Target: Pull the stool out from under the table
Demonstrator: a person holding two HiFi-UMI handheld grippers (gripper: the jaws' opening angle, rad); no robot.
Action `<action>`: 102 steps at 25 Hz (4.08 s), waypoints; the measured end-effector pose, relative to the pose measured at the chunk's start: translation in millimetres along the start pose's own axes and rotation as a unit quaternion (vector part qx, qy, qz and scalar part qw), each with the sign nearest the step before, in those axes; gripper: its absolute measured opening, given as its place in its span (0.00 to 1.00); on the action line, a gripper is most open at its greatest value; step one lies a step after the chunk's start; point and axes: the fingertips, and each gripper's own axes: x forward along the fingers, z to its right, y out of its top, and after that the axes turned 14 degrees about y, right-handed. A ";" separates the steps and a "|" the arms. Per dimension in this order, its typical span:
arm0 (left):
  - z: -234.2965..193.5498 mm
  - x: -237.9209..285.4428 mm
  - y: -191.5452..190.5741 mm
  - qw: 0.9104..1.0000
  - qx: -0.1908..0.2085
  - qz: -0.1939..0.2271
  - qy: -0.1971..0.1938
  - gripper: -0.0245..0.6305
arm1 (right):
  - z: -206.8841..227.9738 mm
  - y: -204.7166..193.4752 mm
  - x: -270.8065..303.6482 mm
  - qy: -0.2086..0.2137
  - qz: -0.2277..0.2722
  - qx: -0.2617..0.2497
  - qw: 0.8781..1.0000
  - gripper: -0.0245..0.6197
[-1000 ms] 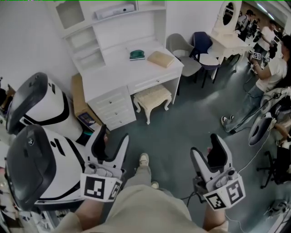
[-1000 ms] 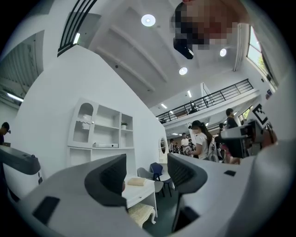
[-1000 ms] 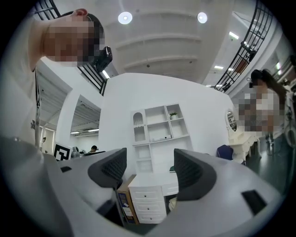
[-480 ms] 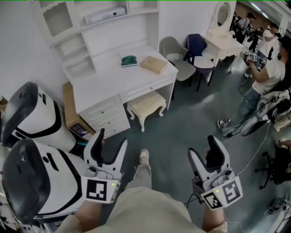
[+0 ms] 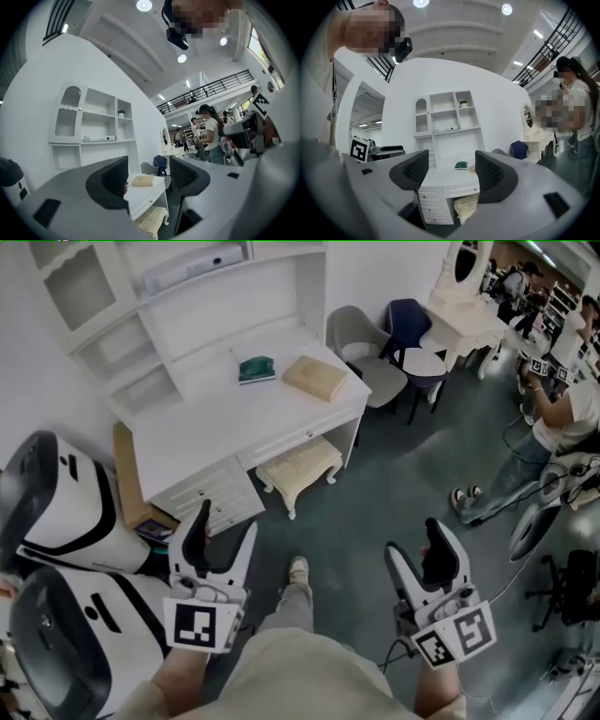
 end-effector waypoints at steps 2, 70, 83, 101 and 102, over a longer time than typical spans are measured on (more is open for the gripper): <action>-4.3 32.7 -2.3 1.000 -0.004 -0.004 -0.005 0.46 | 21.1 1.0 26.9 -0.003 -0.007 0.005 1.000 0.53; 1.6 332.9 -249.1 0.940 -0.099 -0.248 0.211 0.46 | 368.6 -198.9 376.2 0.269 -0.283 0.074 0.918 0.53; -14.4 324.0 -438.4 0.912 -0.161 -0.309 0.218 0.47 | 388.8 -373.4 383.2 0.252 -0.357 0.068 0.897 0.53; 0.4 347.0 -673.6 0.885 -0.244 -0.339 0.207 0.50 | 445.6 -594.6 434.1 0.206 -0.376 0.058 0.902 0.60; -0.9 348.5 -684.9 0.883 -0.244 -0.341 0.208 0.51 | 447.1 -605.9 437.6 0.209 -0.380 0.055 0.900 0.62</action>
